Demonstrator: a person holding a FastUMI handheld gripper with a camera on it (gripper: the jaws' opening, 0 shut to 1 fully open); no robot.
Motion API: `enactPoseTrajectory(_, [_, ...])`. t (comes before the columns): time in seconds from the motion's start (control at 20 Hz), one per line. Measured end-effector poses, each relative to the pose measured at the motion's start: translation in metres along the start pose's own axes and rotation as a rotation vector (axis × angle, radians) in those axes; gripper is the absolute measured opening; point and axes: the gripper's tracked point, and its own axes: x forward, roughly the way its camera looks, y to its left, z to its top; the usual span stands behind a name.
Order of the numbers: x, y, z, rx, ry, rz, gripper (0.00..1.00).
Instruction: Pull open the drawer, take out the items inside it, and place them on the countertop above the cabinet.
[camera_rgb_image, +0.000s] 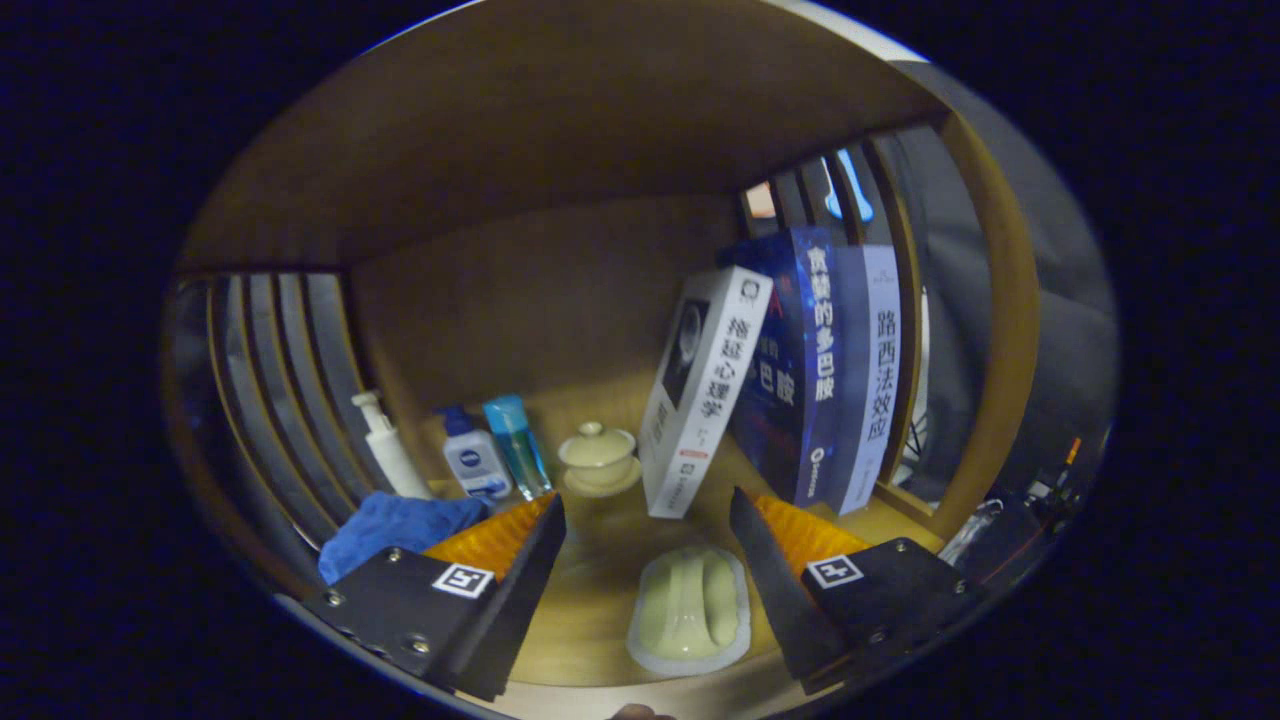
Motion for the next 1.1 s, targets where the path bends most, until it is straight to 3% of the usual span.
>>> enactPoseTrajectory(0.25, [-0.064, -0.002, 0.025, -0.075, -0.12, -0.017, 0.98])
enactPoseTrajectory(0.55, [-0.138, -0.008, 0.011, -0.125, -0.221, -0.016, 0.98])
enactPoseTrajectory(0.85, [-0.196, -0.01, -0.025, -0.113, -0.302, 0.028, 0.98])
enactPoseTrajectory(1.1, [-0.225, -0.03, -0.07, -0.088, -0.304, 0.01, 0.98])
